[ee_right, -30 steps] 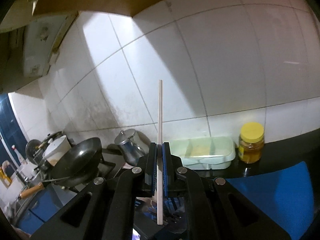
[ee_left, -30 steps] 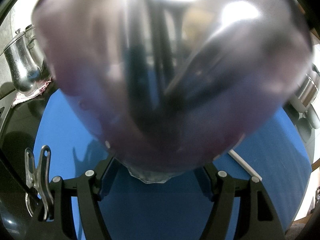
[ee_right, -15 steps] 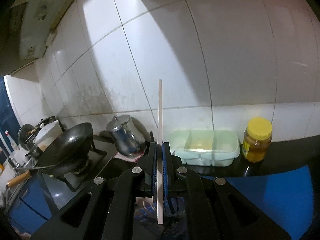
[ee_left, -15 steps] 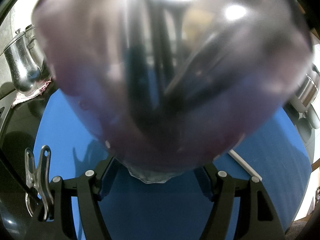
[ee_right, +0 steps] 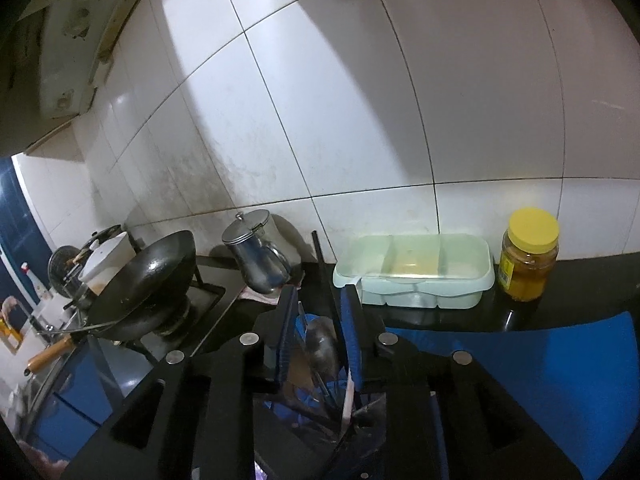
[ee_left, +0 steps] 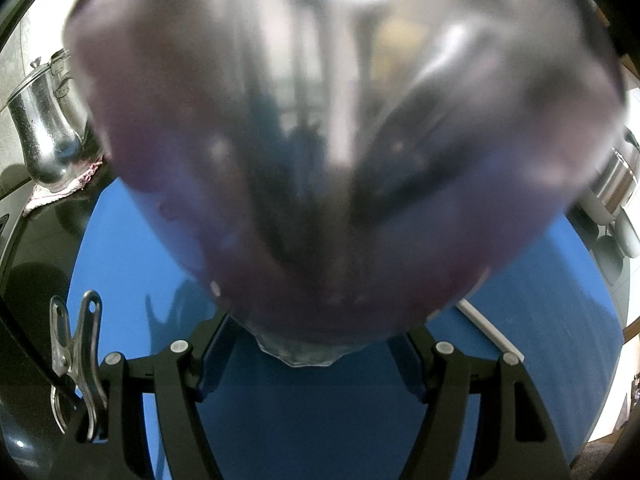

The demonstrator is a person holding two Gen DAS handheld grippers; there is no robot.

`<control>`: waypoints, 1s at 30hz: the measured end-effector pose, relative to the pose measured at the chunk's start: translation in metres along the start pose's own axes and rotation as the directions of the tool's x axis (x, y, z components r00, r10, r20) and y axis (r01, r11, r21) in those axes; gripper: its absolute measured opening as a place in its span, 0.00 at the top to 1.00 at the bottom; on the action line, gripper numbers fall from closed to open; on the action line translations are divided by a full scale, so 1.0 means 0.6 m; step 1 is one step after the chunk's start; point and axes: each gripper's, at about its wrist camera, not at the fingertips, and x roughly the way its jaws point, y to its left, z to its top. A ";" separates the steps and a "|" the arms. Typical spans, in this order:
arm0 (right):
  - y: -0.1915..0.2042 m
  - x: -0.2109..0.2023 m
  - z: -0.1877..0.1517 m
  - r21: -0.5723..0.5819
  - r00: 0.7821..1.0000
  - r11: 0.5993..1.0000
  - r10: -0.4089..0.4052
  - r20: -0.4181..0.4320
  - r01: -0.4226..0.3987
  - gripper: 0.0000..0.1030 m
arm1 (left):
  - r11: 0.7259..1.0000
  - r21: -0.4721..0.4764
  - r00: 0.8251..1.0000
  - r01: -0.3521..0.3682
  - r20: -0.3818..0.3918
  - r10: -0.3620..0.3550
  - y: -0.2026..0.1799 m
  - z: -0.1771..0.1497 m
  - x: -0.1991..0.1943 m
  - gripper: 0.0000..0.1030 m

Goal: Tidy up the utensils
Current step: 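Lower the chopstick into the glass cup and open the right tool, then move the right tool back over the mat to the remaining chopstick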

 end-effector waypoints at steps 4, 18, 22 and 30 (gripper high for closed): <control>-0.004 -0.015 -0.002 0.013 1.000 1.000 0.000 0.013 0.000 0.77 | 1.000 0.000 1.000 0.000 0.000 0.000 0.003 -0.001 0.002 0.29; -0.064 -0.090 -0.022 0.112 0.990 0.988 -0.117 0.081 0.107 0.74 | 1.000 0.000 1.000 0.000 0.000 0.000 0.003 -0.001 0.002 0.29; -0.090 -0.088 -0.040 0.144 0.990 0.981 -0.136 0.048 0.128 0.74 | 1.000 0.000 1.000 0.000 0.000 0.000 0.003 -0.001 0.002 0.29; -0.129 -0.059 -0.090 0.174 0.985 0.970 -0.158 -0.067 0.167 0.73 | 1.000 0.000 1.000 -0.002 0.000 0.002 0.003 -0.001 0.002 0.29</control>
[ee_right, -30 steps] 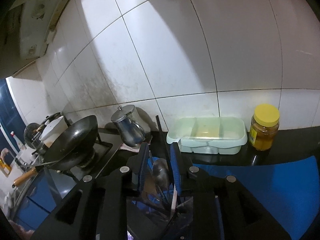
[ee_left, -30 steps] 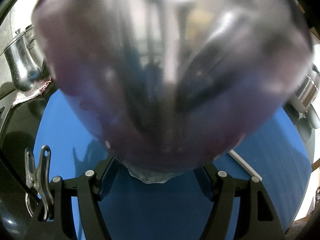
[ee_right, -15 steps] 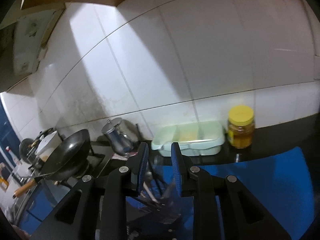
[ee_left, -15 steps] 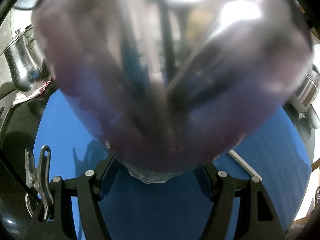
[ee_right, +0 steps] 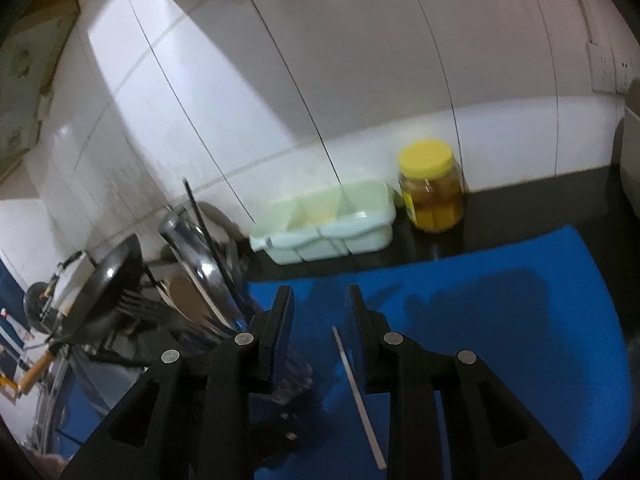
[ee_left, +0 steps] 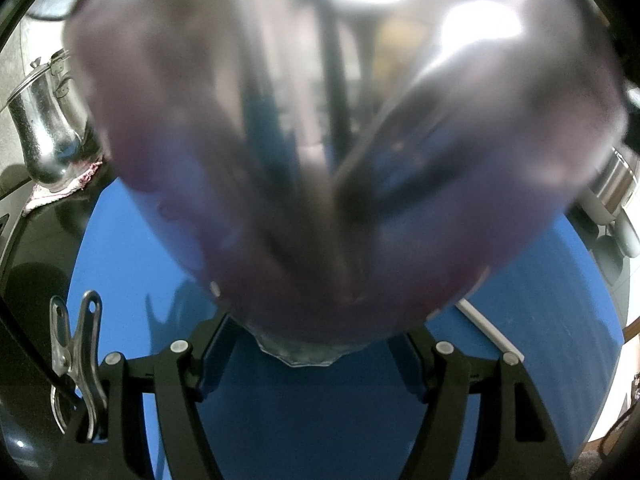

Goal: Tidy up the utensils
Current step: 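Move the right tool back over the mat to the remaining chopstick, then close the right tool on the remaining wooden chopstick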

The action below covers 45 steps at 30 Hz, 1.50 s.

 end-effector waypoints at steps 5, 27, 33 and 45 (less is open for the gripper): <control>-0.016 0.037 -0.026 -0.012 0.993 0.998 -0.060 -0.097 0.059 0.74 | 1.000 0.000 1.000 0.000 0.000 0.000 0.000 0.000 0.000 0.29; -0.008 0.170 -0.116 -0.185 0.899 0.979 -0.153 -0.411 0.082 0.79 | 1.000 0.000 1.000 0.000 0.000 0.000 0.000 0.000 0.000 0.29; -0.011 0.175 -0.117 -0.206 0.902 0.974 -0.170 -0.397 0.093 0.79 | 1.000 0.000 1.000 0.000 0.000 0.000 0.002 -0.001 0.001 0.29; -0.023 0.167 -0.119 -0.294 0.880 0.940 -0.282 -0.382 0.174 0.93 | 1.000 0.000 1.000 0.000 0.000 0.000 0.002 -0.001 0.001 0.29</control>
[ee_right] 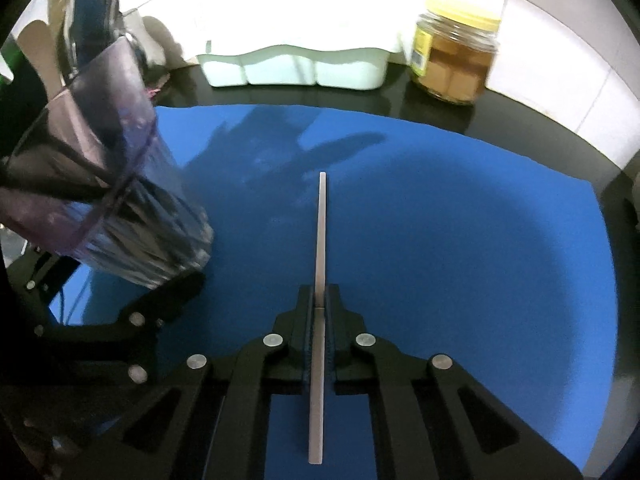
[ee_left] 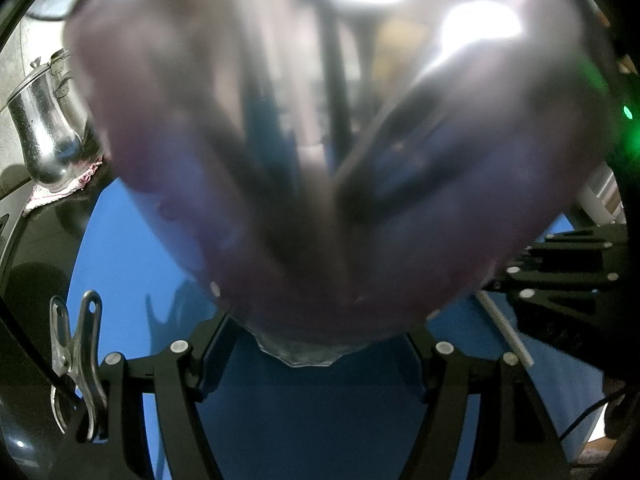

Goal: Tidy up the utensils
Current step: 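Close the right tool on the remaining wooden chopstick, then lift the second chopstick upright toward the glass cup with the right tool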

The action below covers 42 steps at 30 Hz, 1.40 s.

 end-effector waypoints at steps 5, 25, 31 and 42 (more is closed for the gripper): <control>-0.031 -0.006 -0.007 0.008 0.998 0.999 -0.052 -0.044 0.052 0.93 | 1.000 0.000 1.000 0.000 0.000 0.000 0.000 0.000 0.000 0.29; -0.066 0.013 0.040 -0.111 0.968 0.993 0.007 -0.252 -0.036 0.93 | 1.000 0.000 1.000 0.000 0.000 0.000 0.000 0.000 0.000 0.29; -0.084 0.014 0.042 -0.014 0.969 0.997 0.067 -0.239 -0.073 0.94 | 1.000 0.000 1.000 -0.001 0.000 0.001 0.000 0.000 0.000 0.29; -0.096 -0.065 0.001 0.191 0.971 0.952 0.239 0.020 -0.238 0.94 | 1.000 0.000 1.000 -0.001 0.000 0.001 0.000 0.000 0.000 0.29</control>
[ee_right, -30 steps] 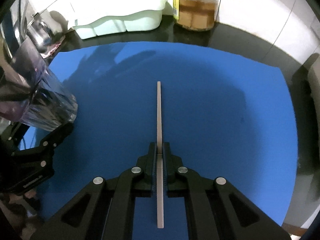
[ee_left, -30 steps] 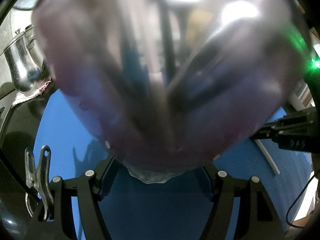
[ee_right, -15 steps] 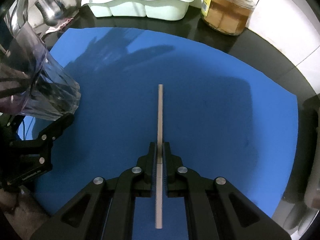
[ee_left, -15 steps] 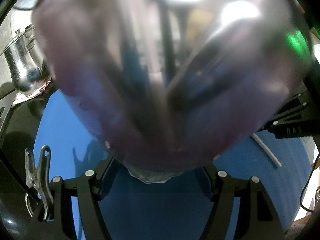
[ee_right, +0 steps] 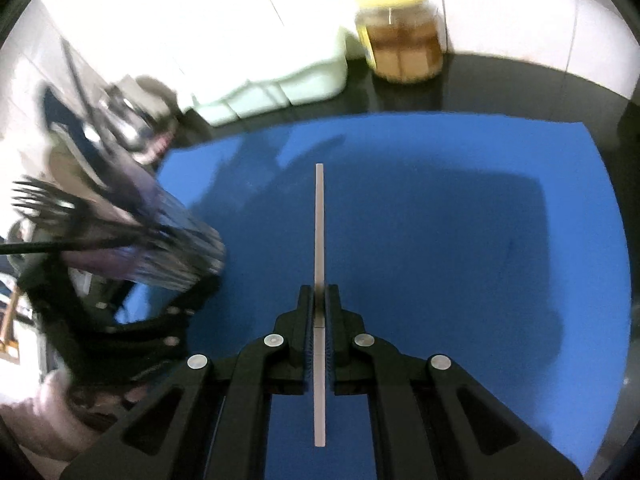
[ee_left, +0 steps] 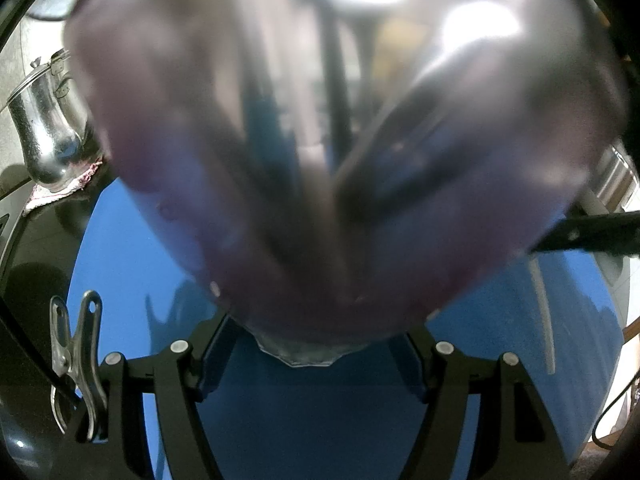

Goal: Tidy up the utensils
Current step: 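Lift the second chopstick upright toward the glass cup with the right tool, then lower the second chopstick into the glass cup and open the right tool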

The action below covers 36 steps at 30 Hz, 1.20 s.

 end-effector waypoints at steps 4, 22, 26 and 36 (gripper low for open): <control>0.018 -0.047 -0.020 -0.023 0.990 1.000 0.010 0.142 -0.007 0.94 | 1.000 0.000 1.000 0.000 0.000 0.000 0.000 0.000 0.000 0.29; 0.087 -0.162 -0.030 -0.112 0.890 0.992 0.005 0.456 0.052 0.94 | 1.000 0.000 1.000 0.000 0.000 0.000 0.000 0.000 0.000 0.29; 0.111 -0.185 -0.019 -0.144 0.869 0.988 0.021 0.494 0.058 0.94 | 1.000 0.000 1.000 0.000 0.000 0.000 0.001 -0.001 0.000 0.29; 0.169 -0.242 0.035 -0.179 0.805 0.983 0.078 0.588 0.035 0.94 | 1.000 0.000 1.000 0.000 0.000 0.000 0.000 0.000 0.000 0.29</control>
